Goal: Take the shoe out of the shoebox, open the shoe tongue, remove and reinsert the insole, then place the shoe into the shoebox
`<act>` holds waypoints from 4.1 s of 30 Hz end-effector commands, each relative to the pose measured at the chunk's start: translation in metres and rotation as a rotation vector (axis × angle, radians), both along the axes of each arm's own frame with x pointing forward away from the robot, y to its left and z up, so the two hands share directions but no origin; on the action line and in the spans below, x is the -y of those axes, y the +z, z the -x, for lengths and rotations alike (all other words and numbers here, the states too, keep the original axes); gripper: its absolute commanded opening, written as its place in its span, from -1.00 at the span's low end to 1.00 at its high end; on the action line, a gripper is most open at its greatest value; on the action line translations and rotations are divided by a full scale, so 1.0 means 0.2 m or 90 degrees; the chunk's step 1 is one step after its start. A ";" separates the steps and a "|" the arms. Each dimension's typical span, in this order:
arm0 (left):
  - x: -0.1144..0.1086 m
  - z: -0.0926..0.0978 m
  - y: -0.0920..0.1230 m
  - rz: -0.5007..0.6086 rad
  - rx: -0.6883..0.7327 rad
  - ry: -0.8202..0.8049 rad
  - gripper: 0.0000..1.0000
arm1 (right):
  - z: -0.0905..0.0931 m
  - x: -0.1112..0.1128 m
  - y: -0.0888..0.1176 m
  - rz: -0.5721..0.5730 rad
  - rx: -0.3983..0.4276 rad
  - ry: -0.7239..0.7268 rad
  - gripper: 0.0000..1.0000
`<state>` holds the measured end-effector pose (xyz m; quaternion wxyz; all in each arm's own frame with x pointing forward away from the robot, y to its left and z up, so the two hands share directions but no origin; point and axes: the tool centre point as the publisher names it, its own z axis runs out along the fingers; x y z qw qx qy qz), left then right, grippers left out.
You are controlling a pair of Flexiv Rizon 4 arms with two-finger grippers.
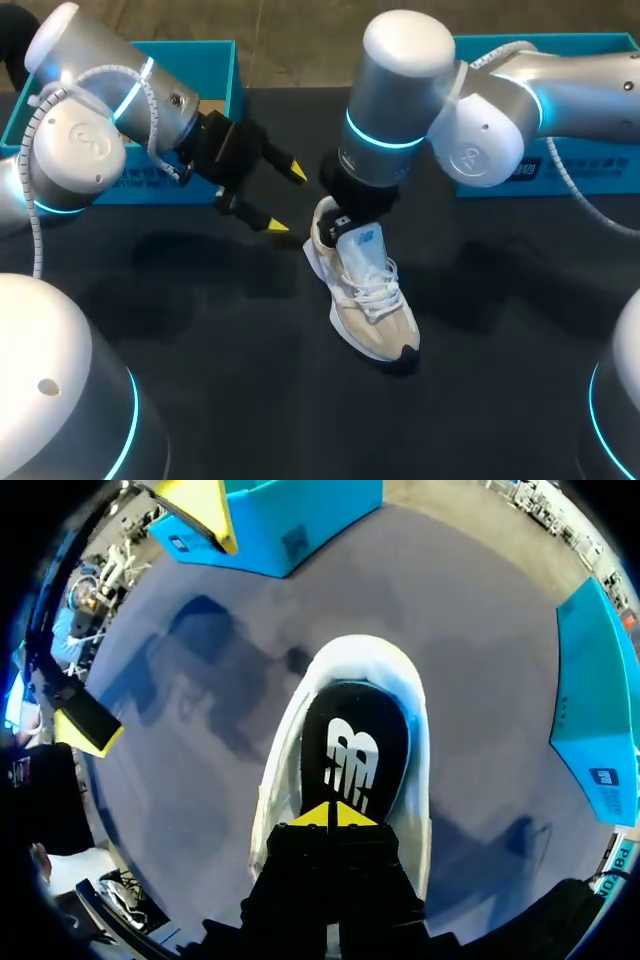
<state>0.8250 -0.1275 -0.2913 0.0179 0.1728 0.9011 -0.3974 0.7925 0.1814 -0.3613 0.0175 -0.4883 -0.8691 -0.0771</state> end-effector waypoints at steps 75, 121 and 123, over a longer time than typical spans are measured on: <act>0.00 0.00 0.00 -0.002 0.000 -0.001 1.00 | -0.16 0.00 -0.09 0.077 0.133 0.008 -1.00; -0.42 0.09 0.14 -0.092 -0.030 0.051 1.00 | -0.24 0.06 -0.17 0.100 0.117 -0.010 -1.00; -0.47 0.09 0.19 -0.105 -0.035 0.058 1.00 | -0.24 0.06 -0.17 0.100 0.114 -0.010 -1.00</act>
